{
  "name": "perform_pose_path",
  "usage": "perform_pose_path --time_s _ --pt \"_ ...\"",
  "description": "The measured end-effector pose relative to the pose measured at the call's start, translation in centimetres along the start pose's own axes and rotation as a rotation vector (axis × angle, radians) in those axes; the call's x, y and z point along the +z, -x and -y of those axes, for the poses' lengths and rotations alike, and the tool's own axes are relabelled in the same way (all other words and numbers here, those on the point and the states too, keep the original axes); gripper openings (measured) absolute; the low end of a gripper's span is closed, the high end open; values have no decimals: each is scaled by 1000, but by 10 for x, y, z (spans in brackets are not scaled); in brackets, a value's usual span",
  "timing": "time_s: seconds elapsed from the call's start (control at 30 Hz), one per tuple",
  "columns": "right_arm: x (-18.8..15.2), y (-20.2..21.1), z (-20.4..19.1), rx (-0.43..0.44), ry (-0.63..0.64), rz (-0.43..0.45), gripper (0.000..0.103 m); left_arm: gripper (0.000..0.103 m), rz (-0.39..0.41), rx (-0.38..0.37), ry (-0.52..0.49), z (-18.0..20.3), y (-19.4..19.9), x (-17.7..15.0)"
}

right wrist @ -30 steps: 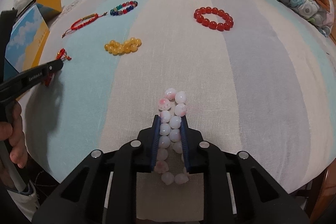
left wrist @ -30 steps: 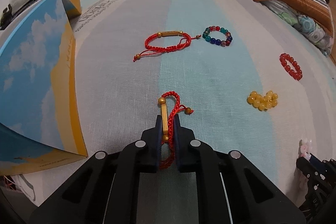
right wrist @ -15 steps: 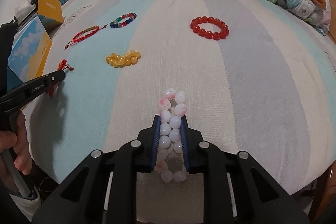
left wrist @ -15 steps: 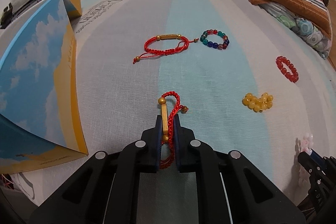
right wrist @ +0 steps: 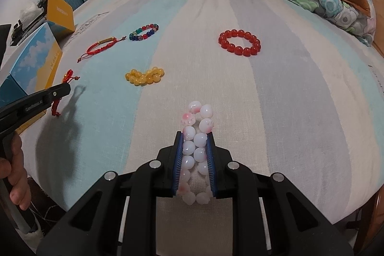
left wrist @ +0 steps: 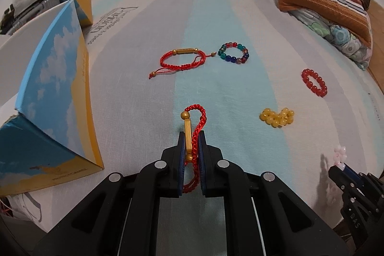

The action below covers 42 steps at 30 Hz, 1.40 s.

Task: Organize jewelry
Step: 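Carry the pink bead and red cord bracelets over the white box with both tools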

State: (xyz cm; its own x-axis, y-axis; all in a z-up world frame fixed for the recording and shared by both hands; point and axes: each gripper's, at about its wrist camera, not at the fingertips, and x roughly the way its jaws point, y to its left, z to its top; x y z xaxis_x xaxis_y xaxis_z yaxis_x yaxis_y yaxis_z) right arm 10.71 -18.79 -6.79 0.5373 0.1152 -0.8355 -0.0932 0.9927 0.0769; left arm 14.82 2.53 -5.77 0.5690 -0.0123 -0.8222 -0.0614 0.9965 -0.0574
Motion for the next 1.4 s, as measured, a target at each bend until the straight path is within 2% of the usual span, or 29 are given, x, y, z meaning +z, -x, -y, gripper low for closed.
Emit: perform_pose_path --time_s 0.23,0.6,1.4 --pt "4 2 6 1 -31 1 18 9 9 -15 8 3 16 7" --pt "17 23 10 -27 -61 50 18 9 0 -50 -3 11 31 3" --pt "61 48 -8 -60 -44 126 18 9 56 -38 -27 10 67 32"
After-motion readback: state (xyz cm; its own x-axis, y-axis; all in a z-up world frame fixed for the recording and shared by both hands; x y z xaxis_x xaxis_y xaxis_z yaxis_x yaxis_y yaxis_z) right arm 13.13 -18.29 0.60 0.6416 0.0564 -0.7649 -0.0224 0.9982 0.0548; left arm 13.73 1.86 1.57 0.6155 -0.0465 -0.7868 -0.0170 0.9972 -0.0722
